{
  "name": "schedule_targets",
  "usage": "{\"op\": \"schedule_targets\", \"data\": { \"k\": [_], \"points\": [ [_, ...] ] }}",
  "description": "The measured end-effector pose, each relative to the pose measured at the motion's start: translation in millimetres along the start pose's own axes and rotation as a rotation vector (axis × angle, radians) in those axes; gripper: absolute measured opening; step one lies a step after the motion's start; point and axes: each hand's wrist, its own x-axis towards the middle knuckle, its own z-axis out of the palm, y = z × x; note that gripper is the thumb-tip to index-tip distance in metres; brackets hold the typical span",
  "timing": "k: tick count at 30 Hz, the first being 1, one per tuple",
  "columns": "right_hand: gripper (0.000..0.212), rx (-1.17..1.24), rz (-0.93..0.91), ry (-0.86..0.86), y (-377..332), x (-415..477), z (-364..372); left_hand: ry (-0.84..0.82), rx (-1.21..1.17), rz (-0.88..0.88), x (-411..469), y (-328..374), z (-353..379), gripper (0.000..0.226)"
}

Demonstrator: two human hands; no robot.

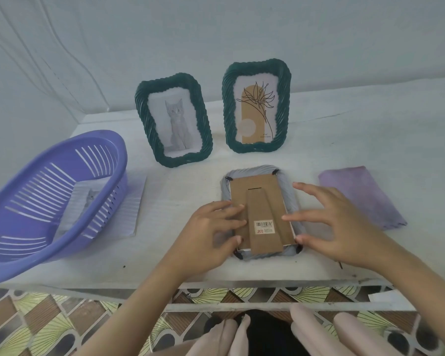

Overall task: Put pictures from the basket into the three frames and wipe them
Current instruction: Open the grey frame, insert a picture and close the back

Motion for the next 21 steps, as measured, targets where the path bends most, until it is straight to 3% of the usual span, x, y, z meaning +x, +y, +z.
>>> {"op": "schedule_targets", "data": {
  "k": [10, 21],
  "points": [
    [0.032, -0.093, -0.03, -0.093, -1.9, 0.6, -8.3, -0.127, 0.18, 0.048, 5.0, -1.1, -13.4, 0.067],
    [0.033, -0.116, -0.047, -0.157, -5.7, 8.1, -9.8, -0.121, 0.309, 0.165, 9.5, 0.0, -17.9, 0.065]
  ]
}}
